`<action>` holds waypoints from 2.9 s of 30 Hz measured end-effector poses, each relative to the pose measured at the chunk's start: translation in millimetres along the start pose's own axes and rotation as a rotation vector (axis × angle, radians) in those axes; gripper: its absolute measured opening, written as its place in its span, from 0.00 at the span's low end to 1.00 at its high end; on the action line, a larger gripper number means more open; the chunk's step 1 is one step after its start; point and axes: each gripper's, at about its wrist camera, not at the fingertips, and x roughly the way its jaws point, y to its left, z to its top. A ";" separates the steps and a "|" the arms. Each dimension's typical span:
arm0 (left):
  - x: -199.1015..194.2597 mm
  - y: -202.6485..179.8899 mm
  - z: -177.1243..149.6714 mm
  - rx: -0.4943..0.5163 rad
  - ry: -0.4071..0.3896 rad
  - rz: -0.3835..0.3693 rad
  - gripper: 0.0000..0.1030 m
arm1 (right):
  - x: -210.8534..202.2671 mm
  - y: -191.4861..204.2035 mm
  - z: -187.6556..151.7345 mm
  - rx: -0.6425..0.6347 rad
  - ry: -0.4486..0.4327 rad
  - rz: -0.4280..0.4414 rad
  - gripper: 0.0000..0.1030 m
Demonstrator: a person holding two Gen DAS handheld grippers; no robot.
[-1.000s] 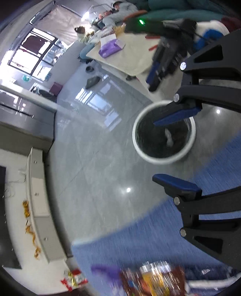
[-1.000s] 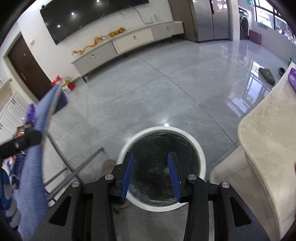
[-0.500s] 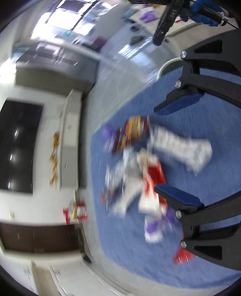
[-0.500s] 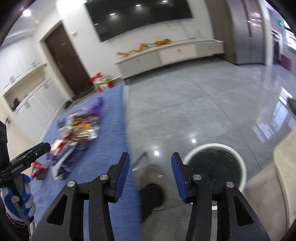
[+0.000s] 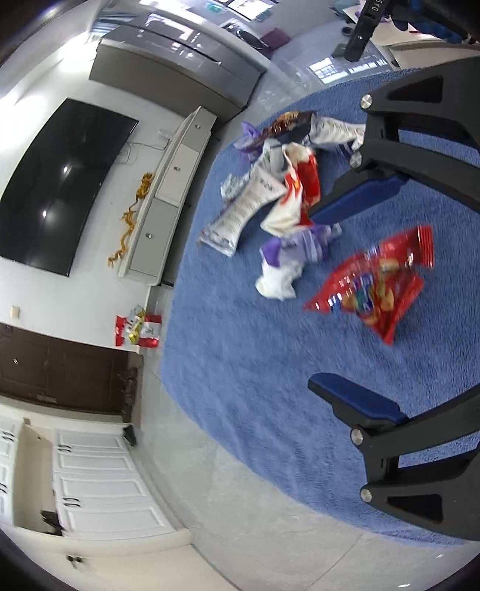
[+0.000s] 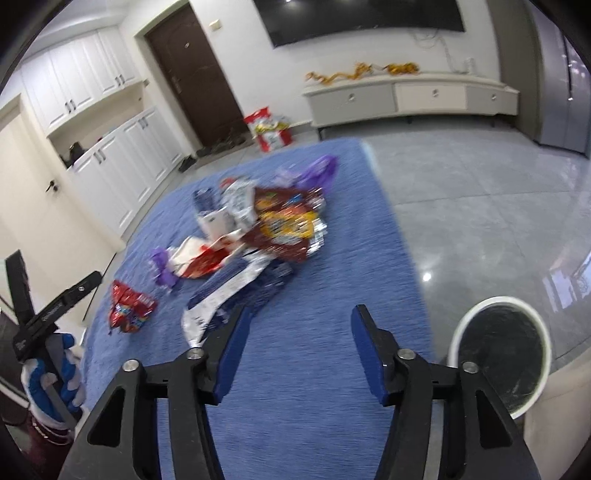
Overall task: Collect trash
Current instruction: 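Grasp the red chip bag with the left tool while the right tool grasps the milk carton, then carry both items over the trash bin and open both tools to drop them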
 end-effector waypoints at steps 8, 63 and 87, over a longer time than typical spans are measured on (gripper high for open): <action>16.7 11.2 -13.6 0.009 0.032 -0.048 0.80 | 53.7 21.5 11.9 0.054 0.108 0.048 0.61; -18.7 -29.4 -20.5 0.034 -0.002 -0.198 0.25 | 24.9 6.1 2.3 0.112 -0.010 0.331 0.02; 53.3 -384.3 -51.4 0.521 0.260 -0.563 0.24 | -111.7 -248.9 -57.1 0.436 -0.364 -0.073 0.03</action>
